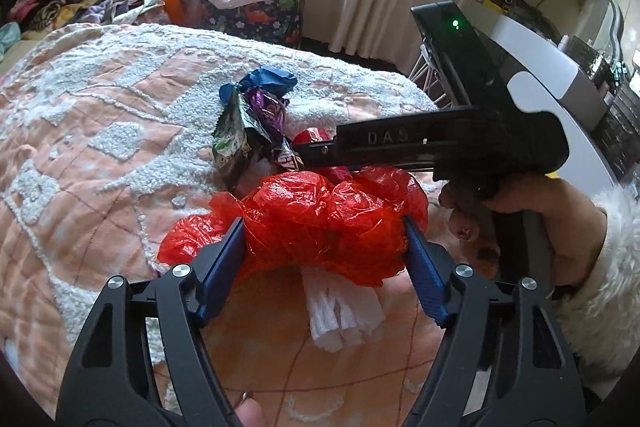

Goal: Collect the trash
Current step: 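Lift the red plastic bag and red can off the bed with both tools, then carry the red bag and red can over the yellow-rimmed bin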

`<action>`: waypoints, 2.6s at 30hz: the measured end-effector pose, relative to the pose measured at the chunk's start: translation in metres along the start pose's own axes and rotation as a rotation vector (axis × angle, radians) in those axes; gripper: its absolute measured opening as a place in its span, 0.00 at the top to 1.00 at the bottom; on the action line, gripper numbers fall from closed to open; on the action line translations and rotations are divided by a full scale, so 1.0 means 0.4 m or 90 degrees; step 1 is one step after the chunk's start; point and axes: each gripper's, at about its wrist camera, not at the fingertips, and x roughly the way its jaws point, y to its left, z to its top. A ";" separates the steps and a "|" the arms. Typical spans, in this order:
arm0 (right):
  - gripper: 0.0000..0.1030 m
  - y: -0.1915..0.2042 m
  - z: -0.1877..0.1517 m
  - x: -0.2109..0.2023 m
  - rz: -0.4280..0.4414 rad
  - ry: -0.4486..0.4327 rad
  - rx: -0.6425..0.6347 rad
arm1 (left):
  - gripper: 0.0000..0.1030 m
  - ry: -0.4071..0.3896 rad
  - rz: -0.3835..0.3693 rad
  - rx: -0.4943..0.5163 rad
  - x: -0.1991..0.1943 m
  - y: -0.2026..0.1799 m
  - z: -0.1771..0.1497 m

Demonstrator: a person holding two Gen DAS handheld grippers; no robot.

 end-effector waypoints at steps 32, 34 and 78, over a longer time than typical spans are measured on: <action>0.71 -0.014 -0.076 -0.284 -0.001 -0.160 0.001 | 0.56 -0.115 -0.038 -0.104 -0.149 -0.005 0.093; 0.71 -0.008 -0.080 -0.300 0.001 -0.167 -0.001 | 0.56 -0.123 -0.034 -0.108 -0.160 -0.004 0.098; 0.71 -0.200 -0.227 -0.674 -0.071 -0.337 0.093 | 0.57 -0.111 -0.085 0.002 -0.085 -0.327 0.175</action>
